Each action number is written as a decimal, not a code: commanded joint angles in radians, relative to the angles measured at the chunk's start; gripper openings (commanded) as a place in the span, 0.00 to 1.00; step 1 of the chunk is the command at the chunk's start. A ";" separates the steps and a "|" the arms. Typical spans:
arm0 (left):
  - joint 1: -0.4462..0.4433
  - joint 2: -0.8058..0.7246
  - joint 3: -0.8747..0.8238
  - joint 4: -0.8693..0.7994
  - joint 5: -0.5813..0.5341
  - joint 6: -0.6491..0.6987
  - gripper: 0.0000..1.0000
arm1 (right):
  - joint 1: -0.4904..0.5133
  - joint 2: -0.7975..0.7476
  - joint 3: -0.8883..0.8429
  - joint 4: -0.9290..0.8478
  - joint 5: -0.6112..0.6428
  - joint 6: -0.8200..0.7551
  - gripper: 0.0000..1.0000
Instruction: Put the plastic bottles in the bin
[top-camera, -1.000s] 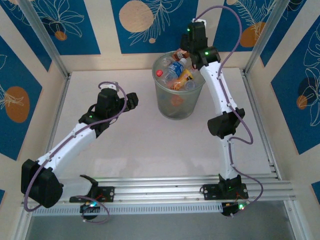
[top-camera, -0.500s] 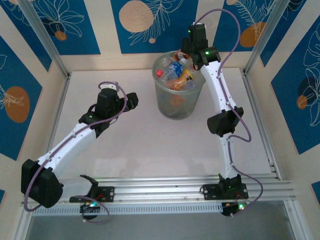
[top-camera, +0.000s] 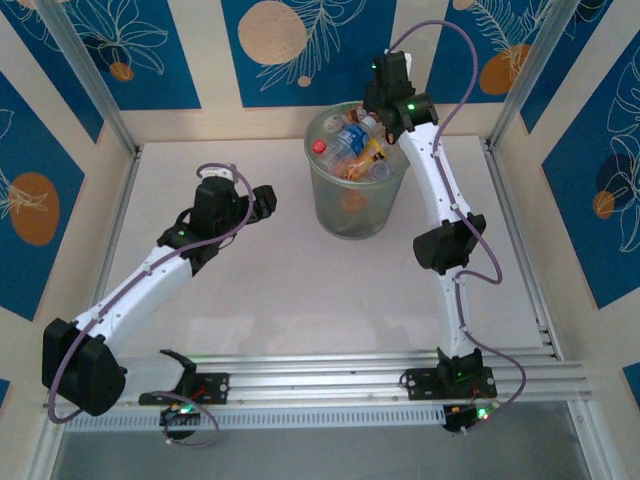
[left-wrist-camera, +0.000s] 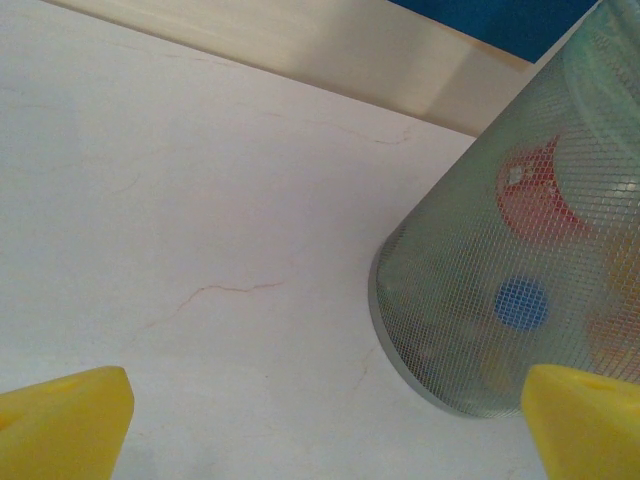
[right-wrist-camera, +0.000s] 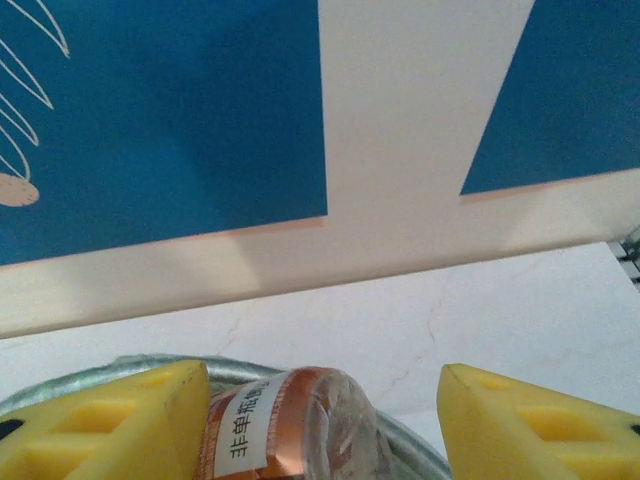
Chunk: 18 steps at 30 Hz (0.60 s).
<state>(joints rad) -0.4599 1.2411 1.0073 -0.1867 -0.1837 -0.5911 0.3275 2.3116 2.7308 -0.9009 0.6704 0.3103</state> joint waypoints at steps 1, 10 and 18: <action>0.009 -0.018 0.010 0.011 -0.004 0.025 1.00 | 0.008 -0.035 -0.028 -0.085 0.039 0.023 0.62; 0.009 -0.022 0.011 0.007 -0.006 0.026 1.00 | 0.012 -0.064 -0.028 -0.032 0.029 -0.005 0.63; 0.009 -0.024 0.022 -0.003 -0.021 0.037 1.00 | 0.012 -0.087 0.035 0.022 0.021 -0.035 0.81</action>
<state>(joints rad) -0.4599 1.2385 1.0073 -0.1875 -0.1848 -0.5877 0.3340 2.2868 2.7193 -0.9180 0.6918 0.2943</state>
